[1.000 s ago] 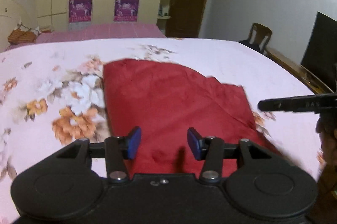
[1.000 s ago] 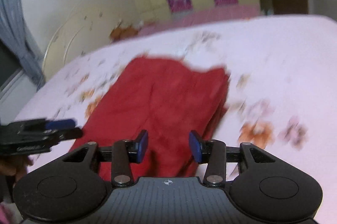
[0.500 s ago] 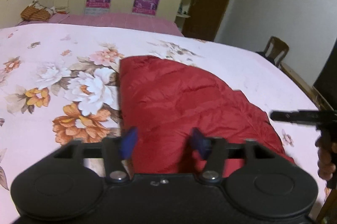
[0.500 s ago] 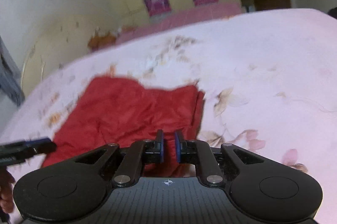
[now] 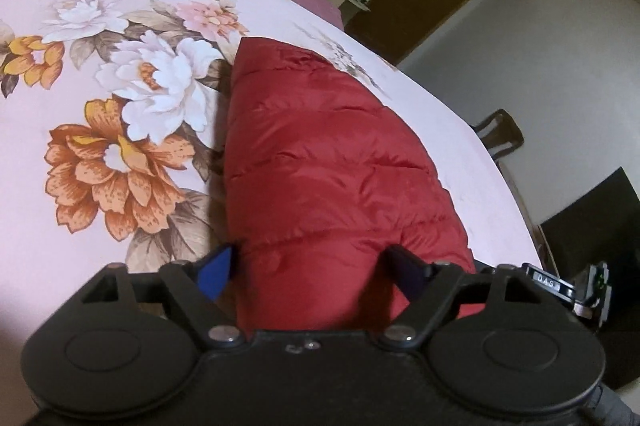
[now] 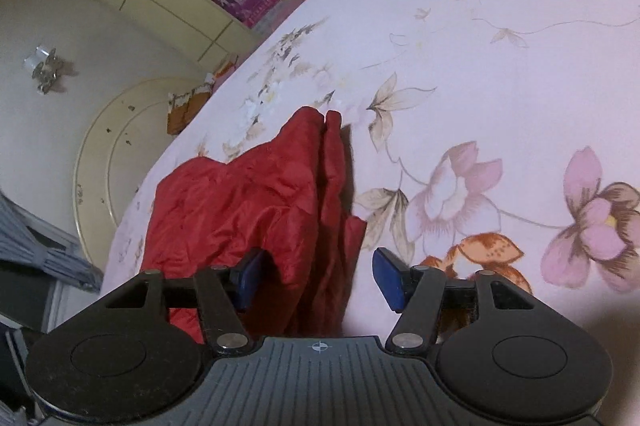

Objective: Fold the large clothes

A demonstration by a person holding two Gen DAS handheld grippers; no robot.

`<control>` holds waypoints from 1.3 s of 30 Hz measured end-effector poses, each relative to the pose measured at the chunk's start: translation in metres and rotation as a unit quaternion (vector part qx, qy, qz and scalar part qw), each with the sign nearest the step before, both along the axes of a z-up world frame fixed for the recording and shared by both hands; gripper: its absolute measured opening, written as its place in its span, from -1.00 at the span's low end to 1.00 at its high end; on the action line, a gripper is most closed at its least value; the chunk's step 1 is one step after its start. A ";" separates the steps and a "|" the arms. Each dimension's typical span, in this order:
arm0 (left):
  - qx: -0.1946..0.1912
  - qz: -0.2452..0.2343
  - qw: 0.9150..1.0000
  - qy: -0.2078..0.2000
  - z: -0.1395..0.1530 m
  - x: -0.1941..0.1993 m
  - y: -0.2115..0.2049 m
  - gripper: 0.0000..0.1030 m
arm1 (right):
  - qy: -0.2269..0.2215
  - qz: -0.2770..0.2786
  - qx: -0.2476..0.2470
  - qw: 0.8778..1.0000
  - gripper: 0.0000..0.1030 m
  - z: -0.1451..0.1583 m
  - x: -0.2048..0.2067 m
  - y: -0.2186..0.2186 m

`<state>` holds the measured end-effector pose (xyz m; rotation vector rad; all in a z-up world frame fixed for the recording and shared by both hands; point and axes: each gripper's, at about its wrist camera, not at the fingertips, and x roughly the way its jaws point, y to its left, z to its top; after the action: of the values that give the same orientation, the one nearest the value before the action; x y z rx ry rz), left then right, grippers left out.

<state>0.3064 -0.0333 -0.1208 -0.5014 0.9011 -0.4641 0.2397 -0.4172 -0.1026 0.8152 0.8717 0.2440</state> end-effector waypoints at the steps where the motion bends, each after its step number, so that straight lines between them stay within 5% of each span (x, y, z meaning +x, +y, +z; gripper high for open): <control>1: 0.001 0.002 1.000 0.000 -0.001 0.000 0.000 0.53 | 0.000 0.002 0.000 1.000 0.11 0.001 0.001 0.001; 7: 0.007 0.005 1.000 0.006 0.001 -0.001 -0.002 0.52 | 0.018 0.014 0.024 0.999 -0.10 -0.002 0.009 -0.001; 15: -0.010 0.007 1.000 0.011 -0.005 0.003 -0.002 0.45 | 0.025 0.009 0.076 0.997 -0.13 -0.011 0.006 -0.001; 19: 0.002 0.003 1.000 -0.017 0.003 -0.002 -0.009 0.25 | -0.001 -0.005 0.092 0.996 -0.64 -0.014 -0.004 0.000; 23: 0.049 -0.015 0.998 -0.022 0.003 0.001 -0.021 0.24 | -0.018 0.005 0.042 0.999 -0.65 -0.007 -0.013 0.007; 26: 0.059 -0.024 0.998 -0.023 0.006 0.004 -0.024 0.22 | 0.000 -0.007 0.052 0.999 -0.65 -0.013 -0.009 0.009; 32: 0.032 -0.046 0.998 -0.037 0.014 0.000 -0.008 0.01 | -0.023 -0.026 0.021 0.999 -0.69 0.015 -0.023 0.021; 39: 0.022 -0.067 0.995 -0.063 0.034 -0.002 0.014 -0.01 | -0.049 -0.033 -0.017 0.998 -0.70 0.056 -0.034 0.052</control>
<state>0.3042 -0.0191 -0.0864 -0.3688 0.8236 -0.5908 0.2055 -0.3650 -0.0463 0.7928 0.7539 0.2090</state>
